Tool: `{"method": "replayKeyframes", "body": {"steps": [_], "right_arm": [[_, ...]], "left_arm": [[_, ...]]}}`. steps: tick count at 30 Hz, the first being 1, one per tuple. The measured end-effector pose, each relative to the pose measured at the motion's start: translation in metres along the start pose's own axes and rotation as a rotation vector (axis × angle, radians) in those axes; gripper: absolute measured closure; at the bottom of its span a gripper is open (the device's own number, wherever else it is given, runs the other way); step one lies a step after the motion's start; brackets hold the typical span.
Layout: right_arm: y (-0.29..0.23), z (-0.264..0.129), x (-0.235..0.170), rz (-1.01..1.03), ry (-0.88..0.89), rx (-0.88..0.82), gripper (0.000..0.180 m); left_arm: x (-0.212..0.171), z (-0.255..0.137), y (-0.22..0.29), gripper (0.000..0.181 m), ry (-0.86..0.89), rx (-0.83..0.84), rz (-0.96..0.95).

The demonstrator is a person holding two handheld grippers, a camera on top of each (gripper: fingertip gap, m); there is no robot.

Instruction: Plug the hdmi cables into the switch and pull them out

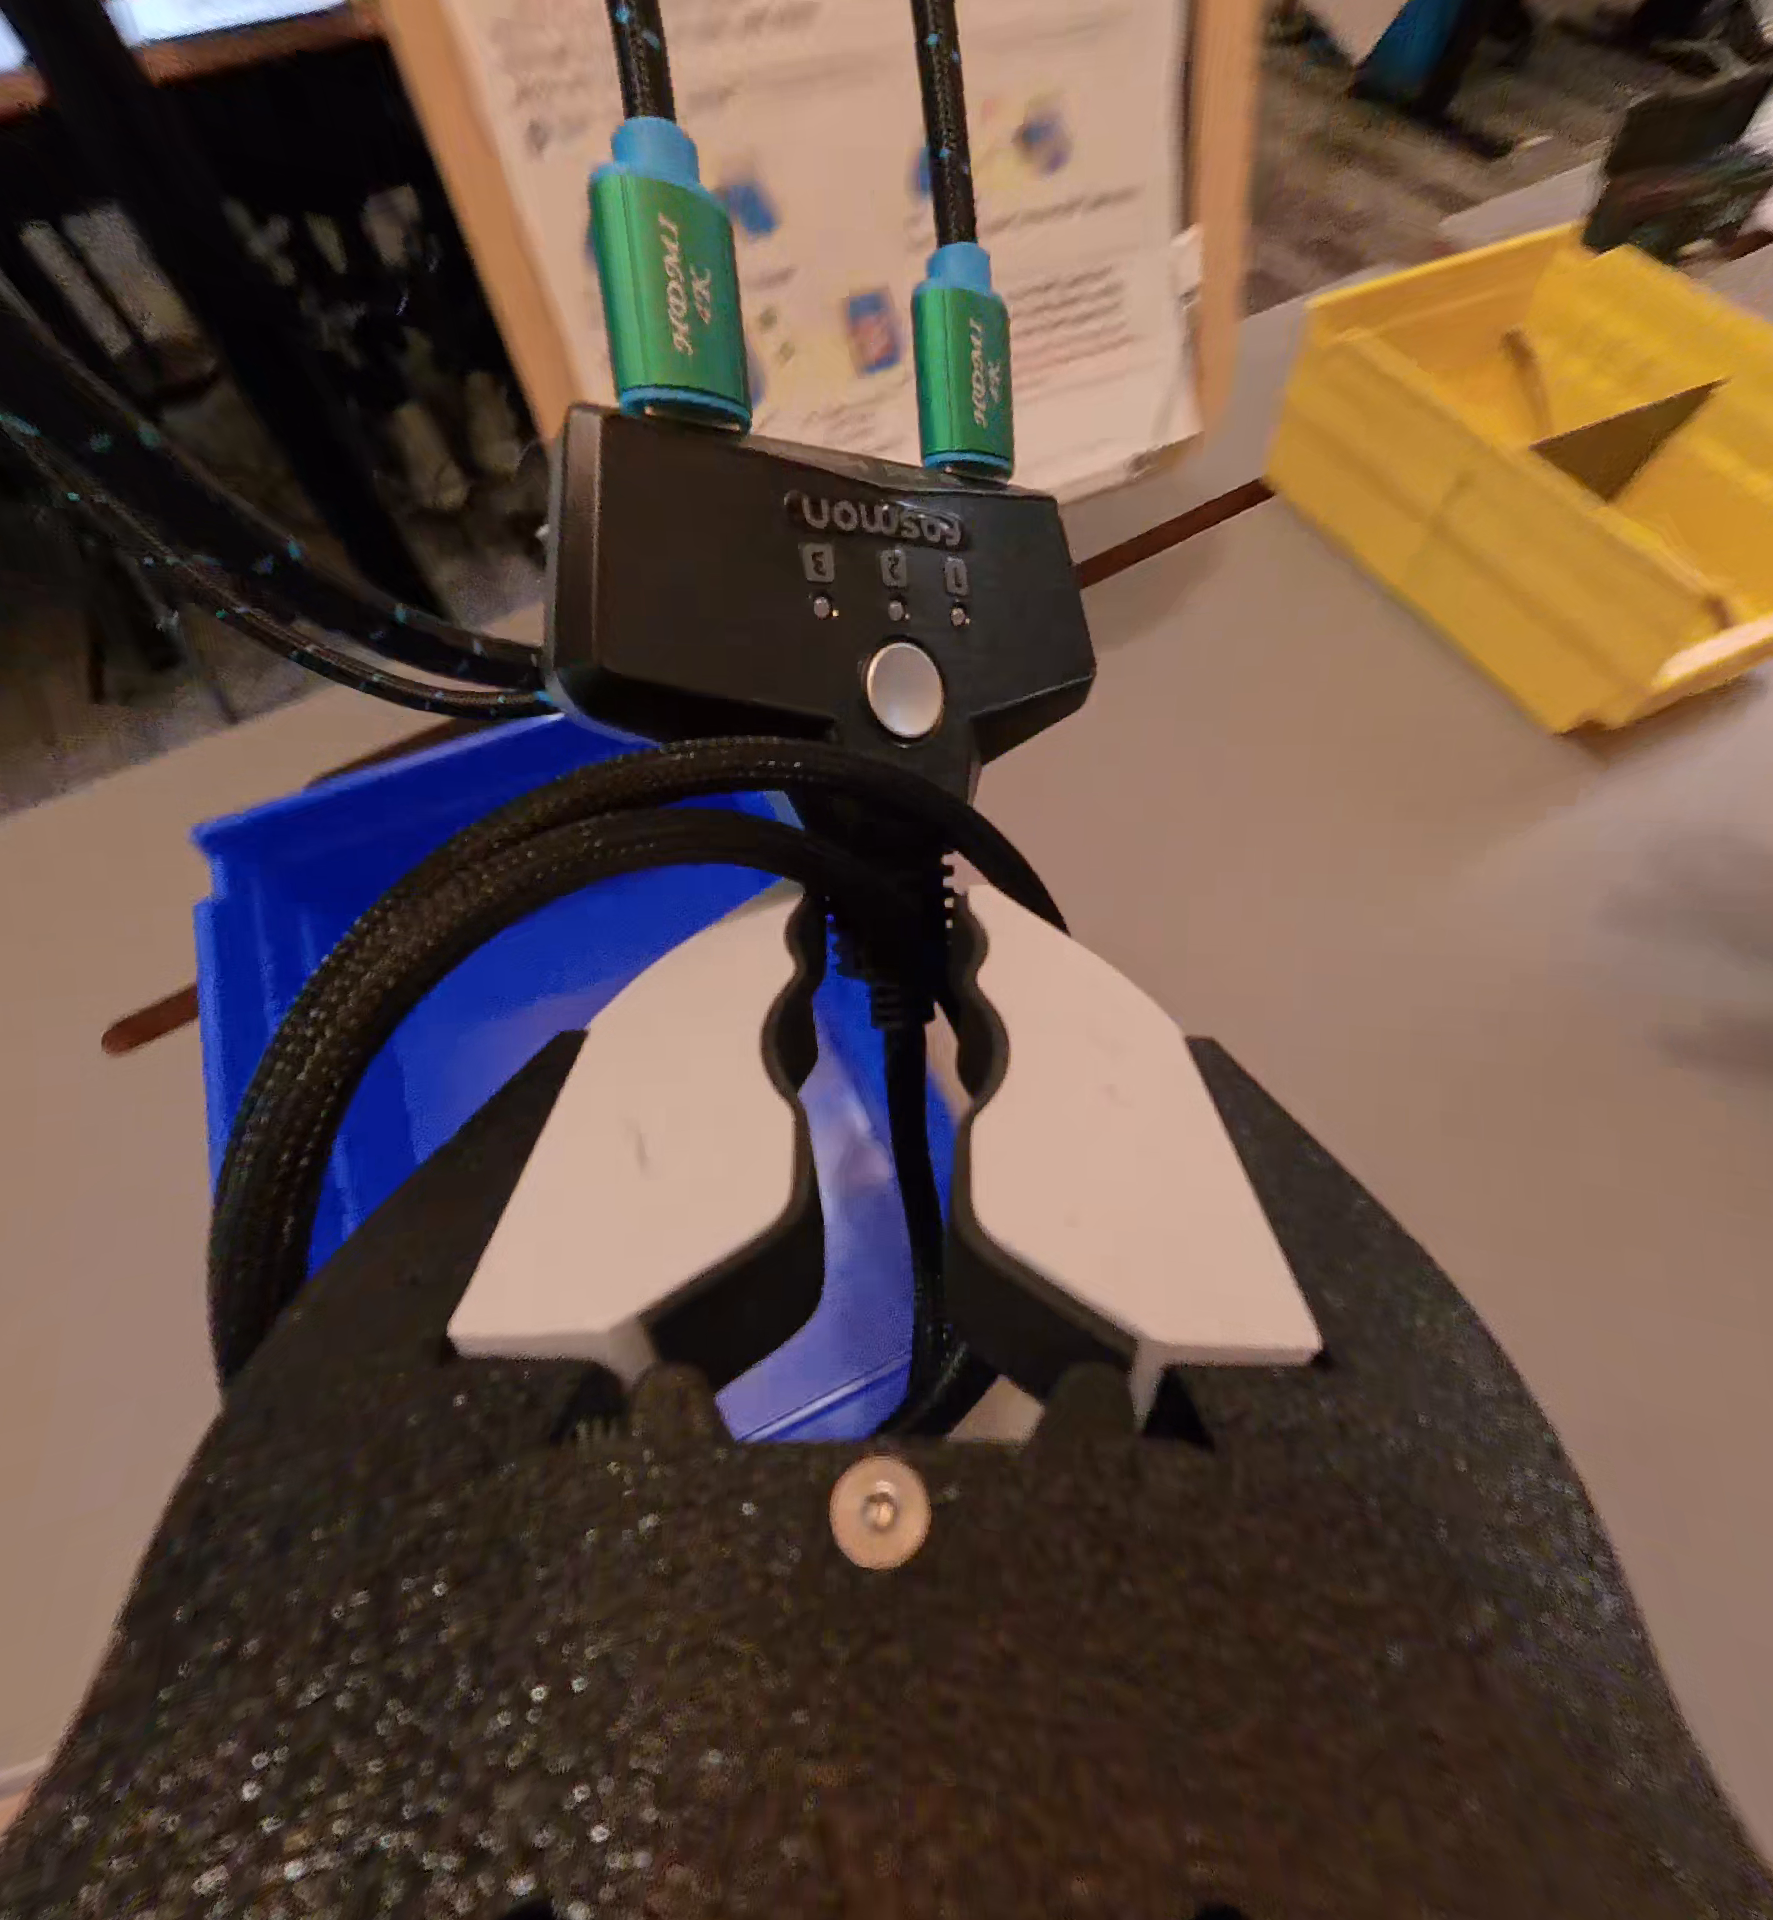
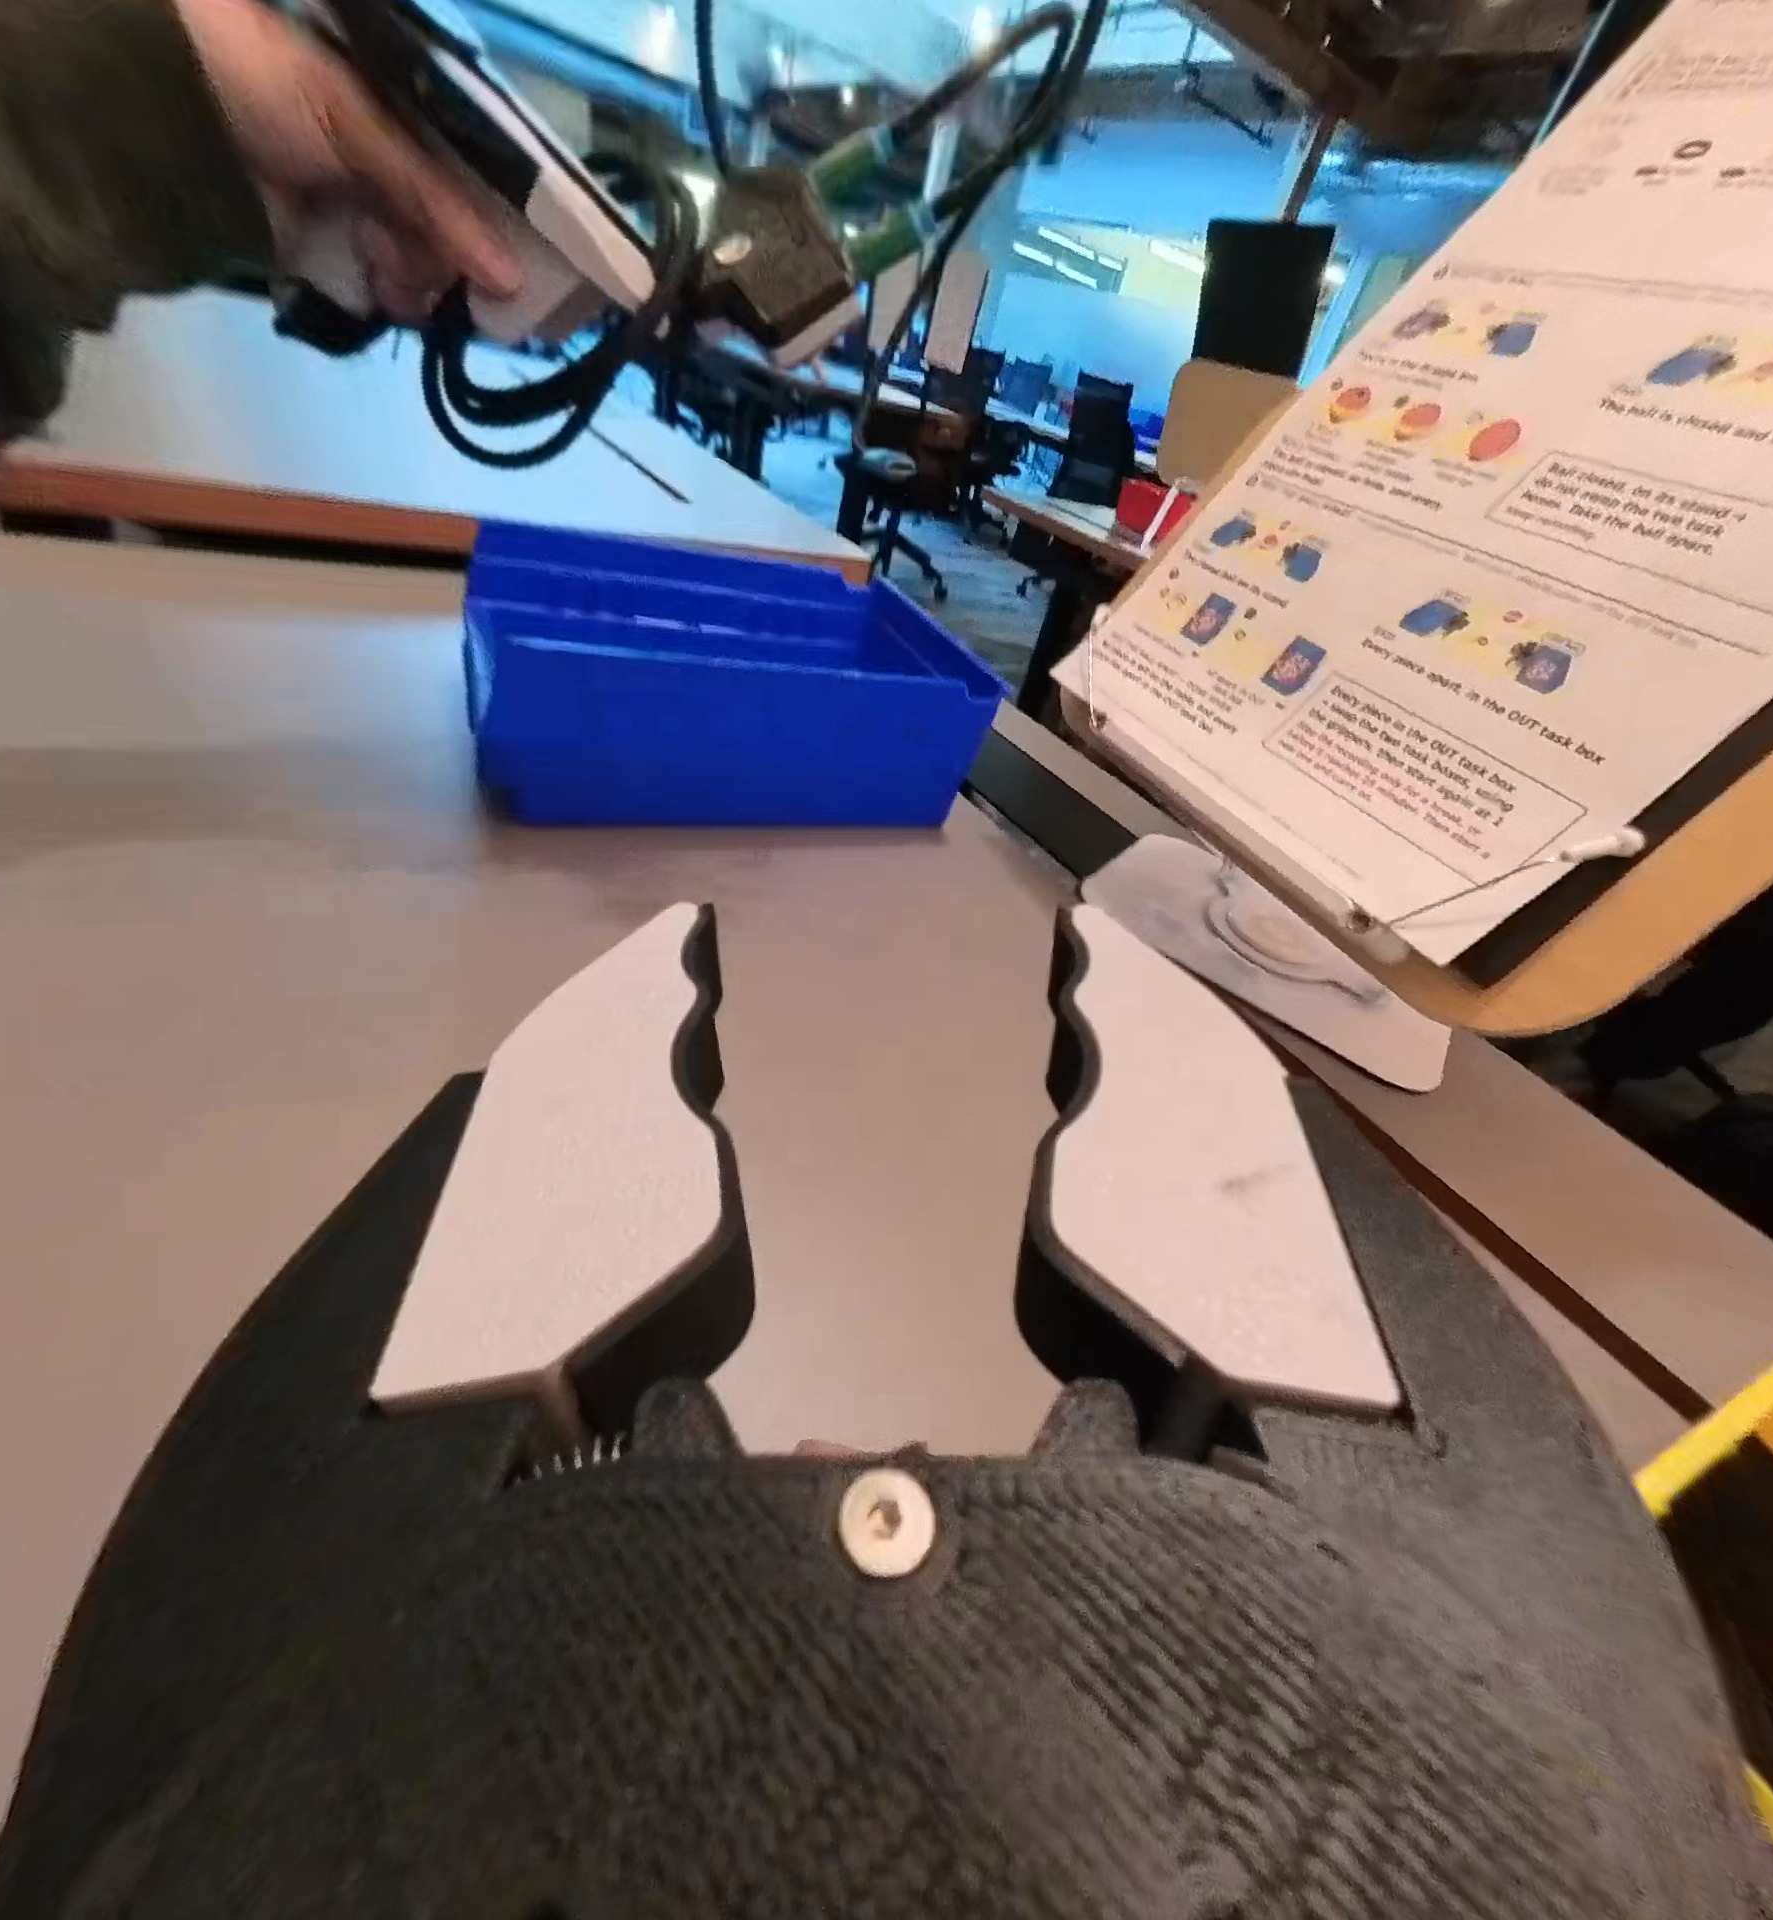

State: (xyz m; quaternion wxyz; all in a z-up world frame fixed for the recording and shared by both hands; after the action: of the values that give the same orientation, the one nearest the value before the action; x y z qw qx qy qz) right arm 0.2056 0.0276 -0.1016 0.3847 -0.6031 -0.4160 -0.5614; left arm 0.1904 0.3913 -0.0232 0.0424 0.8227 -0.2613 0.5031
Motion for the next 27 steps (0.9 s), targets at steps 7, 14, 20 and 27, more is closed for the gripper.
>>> {"method": "replayKeyframes", "body": {"steps": [7, 14, 20, 27], "right_arm": [[-0.040, -0.002, 0.050, 0.433, 0.282, 0.133, 0.102], [-0.071, 0.006, 0.028, 0.769, 0.158, 0.290, 0.115], [-0.077, 0.010, -0.008, 0.955, 0.146, 0.376, 0.159], [-0.057, 0.012, -0.035, 1.372, 0.320, 0.300, 0.159]], "left_arm": [[0.045, -0.019, 0.109, 0.158, 0.119, -0.234, 0.082], [0.002, 0.015, 0.221, 0.158, 0.141, -0.432, 0.171], [-0.032, 0.037, 0.255, 0.158, 0.054, -0.371, 0.342], [-0.039, 0.042, 0.256, 0.149, 0.090, -0.179, 0.396]]}}
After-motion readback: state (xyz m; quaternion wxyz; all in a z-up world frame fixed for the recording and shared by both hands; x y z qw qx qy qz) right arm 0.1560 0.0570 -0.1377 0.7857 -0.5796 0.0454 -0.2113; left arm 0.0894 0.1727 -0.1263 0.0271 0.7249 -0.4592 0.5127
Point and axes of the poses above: each gripper's, where its closed fingertips meet, z out along the fingers, x out of its top, y = z × x across the jaws, the point moved 5 cm from there along -z, back along the fingers, and after that the axes turned 13 degrees about z, right-handed, at the moved point
